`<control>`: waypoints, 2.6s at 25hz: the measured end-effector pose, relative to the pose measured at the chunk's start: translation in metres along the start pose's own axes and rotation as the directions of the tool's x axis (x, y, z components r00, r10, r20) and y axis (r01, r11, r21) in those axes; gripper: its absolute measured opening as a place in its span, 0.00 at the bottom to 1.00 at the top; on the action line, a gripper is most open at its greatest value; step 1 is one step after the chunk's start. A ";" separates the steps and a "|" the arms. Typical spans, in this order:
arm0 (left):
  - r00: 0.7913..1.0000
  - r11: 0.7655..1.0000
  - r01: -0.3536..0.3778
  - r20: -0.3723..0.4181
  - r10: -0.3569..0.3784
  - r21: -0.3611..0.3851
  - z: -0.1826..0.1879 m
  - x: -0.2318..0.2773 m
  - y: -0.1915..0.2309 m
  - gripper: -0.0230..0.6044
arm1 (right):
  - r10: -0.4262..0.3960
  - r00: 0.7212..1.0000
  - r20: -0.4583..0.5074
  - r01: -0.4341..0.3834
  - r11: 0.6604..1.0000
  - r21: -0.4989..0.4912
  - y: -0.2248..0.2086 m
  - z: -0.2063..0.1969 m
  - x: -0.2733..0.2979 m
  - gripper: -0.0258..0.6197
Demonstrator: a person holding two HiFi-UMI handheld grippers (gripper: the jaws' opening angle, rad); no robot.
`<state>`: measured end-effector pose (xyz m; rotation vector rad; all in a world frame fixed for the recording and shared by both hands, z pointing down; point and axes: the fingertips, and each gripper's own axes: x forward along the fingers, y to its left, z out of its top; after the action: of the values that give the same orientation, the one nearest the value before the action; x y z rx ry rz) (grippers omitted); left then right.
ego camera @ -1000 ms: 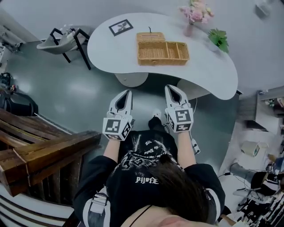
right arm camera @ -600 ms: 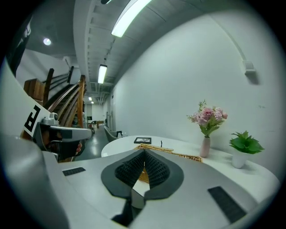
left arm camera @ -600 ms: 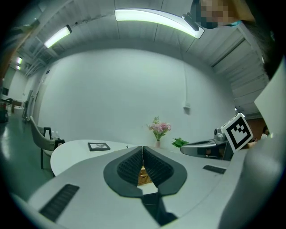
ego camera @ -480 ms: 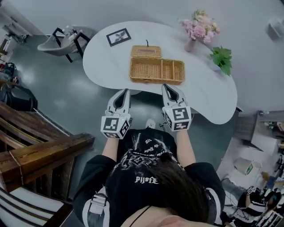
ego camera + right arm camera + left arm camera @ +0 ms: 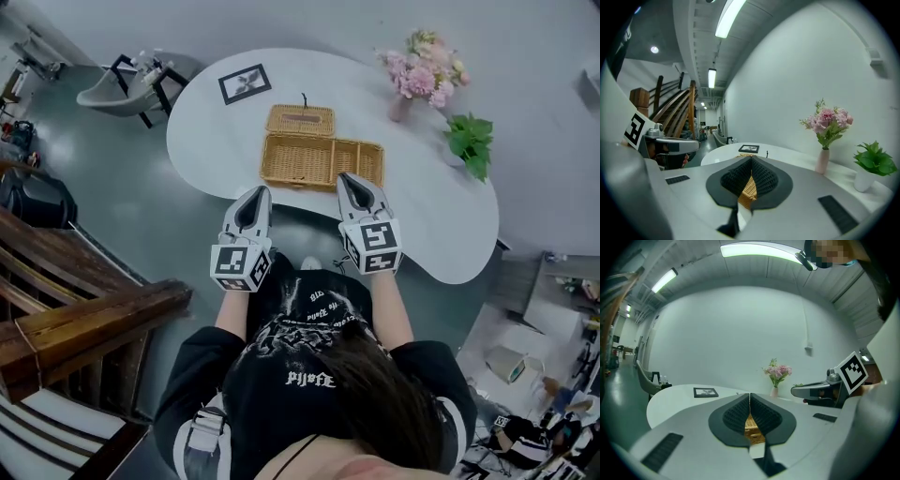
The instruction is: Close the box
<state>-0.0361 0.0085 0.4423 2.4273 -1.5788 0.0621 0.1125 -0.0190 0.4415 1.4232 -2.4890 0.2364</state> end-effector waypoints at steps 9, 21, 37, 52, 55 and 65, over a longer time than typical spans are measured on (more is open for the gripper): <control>0.999 0.999 -0.035 -0.009 0.035 -0.010 0.011 0.041 0.043 0.08 | 0.002 0.999 -0.044 -0.002 1.000 0.009 -0.024 0.008 0.042 0.08; 0.996 0.998 0.063 -0.065 -0.064 -0.015 0.025 0.123 0.109 0.08 | -0.048 0.991 -0.128 0.051 0.999 0.019 -0.046 0.035 0.131 0.12; 0.963 0.977 0.214 -0.163 -0.215 -0.026 0.017 0.175 0.167 0.08 | 0.067 0.934 -0.351 -0.064 0.998 0.022 -0.058 0.033 0.256 0.29; 0.973 0.993 0.092 -0.205 -0.106 -0.075 0.007 0.176 0.204 0.08 | 0.200 0.758 -0.621 -0.235 0.972 0.026 -0.071 -0.020 0.335 0.32; 0.974 0.995 0.070 -0.209 -0.084 -0.076 0.005 0.175 0.207 0.08 | 0.210 0.733 -0.647 -0.235 0.971 0.050 -0.075 -0.024 0.343 0.32; 0.975 0.996 0.004 -0.219 -0.023 -0.090 -0.003 0.161 0.211 0.08 | 0.252 0.686 -0.682 -0.266 0.960 0.086 -0.075 -0.032 0.341 0.10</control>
<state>-0.1604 -0.2160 0.5099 2.2742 -1.4361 0.2436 0.0163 -0.3277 0.5776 0.7425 -2.0157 0.6642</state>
